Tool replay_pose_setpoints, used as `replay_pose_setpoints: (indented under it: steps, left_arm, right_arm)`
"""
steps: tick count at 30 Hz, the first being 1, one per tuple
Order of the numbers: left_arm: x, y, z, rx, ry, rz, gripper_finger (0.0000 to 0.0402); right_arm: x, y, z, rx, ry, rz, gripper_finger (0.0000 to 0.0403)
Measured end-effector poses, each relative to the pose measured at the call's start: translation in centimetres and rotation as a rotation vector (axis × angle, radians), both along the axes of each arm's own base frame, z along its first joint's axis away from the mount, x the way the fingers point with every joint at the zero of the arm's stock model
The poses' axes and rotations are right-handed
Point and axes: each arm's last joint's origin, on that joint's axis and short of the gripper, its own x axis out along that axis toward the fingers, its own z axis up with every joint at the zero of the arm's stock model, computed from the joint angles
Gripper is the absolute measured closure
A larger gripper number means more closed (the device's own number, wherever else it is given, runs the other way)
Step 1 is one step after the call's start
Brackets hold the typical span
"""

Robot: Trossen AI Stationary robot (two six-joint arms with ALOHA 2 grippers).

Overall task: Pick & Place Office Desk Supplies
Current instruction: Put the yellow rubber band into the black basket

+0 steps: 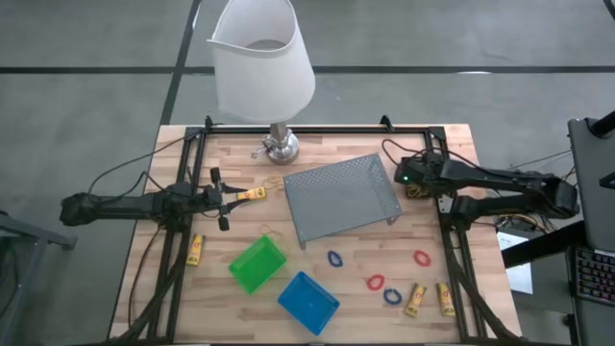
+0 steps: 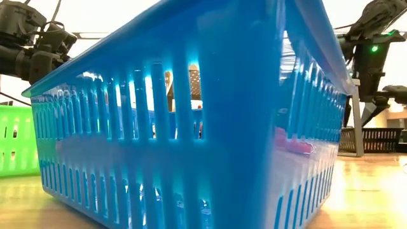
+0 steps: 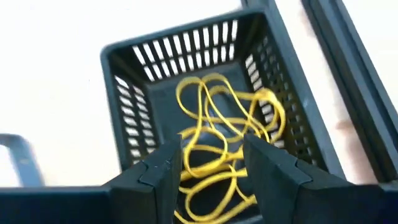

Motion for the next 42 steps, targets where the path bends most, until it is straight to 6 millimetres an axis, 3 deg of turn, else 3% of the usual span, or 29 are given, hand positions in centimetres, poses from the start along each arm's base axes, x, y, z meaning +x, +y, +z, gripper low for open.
replay_pose_setpoints:
  steps: [10, 23, 30, 42]
  left_arm:
    - [0.0, 0.0, 0.0, 0.000, 0.000, 0.000, 0.0284]
    - [0.0, 0.0, 0.0, 0.000, 0.000, 0.000, 0.0284]
    - [0.0, 0.0, 0.0, 0.000, 0.000, 0.000, 0.0284]
    - [0.0, 0.0, 0.0, 0.000, 0.000, 0.000, 0.0284]
  right_arm:
    - [-1.1, 0.4, 2.9, -0.173, -0.166, 0.108, 0.0234]
    - [0.3, 0.5, 6.9, -0.508, -0.340, 0.456, 0.0234]
    - [2.7, 2.9, 7.8, -0.678, -0.405, 0.756, 0.0234]
    - [5.2, 6.8, 8.2, -0.850, -0.301, 1.159, 0.0234]
